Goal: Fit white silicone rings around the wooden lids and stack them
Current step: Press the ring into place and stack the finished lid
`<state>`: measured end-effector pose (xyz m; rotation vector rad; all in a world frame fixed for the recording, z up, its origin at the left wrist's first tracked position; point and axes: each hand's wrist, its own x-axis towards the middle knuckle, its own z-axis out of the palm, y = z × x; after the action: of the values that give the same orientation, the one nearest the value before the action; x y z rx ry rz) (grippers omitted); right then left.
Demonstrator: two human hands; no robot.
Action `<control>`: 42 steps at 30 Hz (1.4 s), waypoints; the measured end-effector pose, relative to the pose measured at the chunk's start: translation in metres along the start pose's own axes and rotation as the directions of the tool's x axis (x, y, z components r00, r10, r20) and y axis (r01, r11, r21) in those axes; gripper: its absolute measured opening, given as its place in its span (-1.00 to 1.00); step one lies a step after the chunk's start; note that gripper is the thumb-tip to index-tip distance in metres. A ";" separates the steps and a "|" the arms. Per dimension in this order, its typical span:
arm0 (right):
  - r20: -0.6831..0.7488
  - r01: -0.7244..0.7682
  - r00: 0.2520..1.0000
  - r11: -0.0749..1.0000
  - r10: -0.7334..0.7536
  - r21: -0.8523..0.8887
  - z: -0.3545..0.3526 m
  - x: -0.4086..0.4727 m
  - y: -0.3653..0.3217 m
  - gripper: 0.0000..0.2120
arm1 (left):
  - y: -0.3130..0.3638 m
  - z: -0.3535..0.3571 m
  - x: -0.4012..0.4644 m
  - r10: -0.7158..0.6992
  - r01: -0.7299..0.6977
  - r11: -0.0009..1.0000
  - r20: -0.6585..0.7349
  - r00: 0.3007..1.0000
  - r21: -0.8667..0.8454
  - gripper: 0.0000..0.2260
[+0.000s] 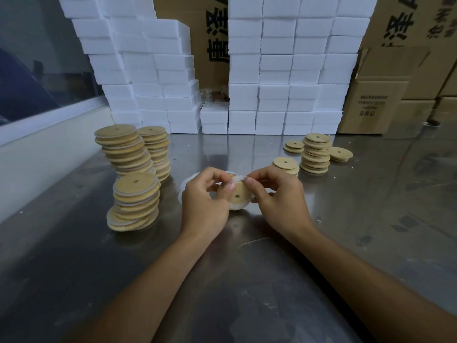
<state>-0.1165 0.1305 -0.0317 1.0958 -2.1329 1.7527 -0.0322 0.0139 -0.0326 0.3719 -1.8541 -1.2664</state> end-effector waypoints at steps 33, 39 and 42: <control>0.074 -0.103 0.992 0.994 0.101 0.024 -0.009 0.002 -0.004 -0.95 | -0.002 -0.007 0.002 0.125 -0.142 0.968 0.091 0.988 0.209 -0.77; 0.103 -0.116 0.988 0.993 0.112 0.026 -0.009 0.003 -0.002 -0.93 | 0.000 -0.014 0.003 0.266 -0.335 0.827 0.211 0.941 0.451 -0.89; 0.110 -0.117 0.987 0.993 0.113 0.028 -0.010 0.003 -0.001 -0.91 | 0.001 -0.015 0.003 0.290 -0.379 0.790 0.251 0.923 0.482 -0.89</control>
<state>-0.1213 0.1383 -0.0266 1.1219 -2.2809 1.8258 -0.0217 0.0031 -0.0281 0.2058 -2.2807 -0.5438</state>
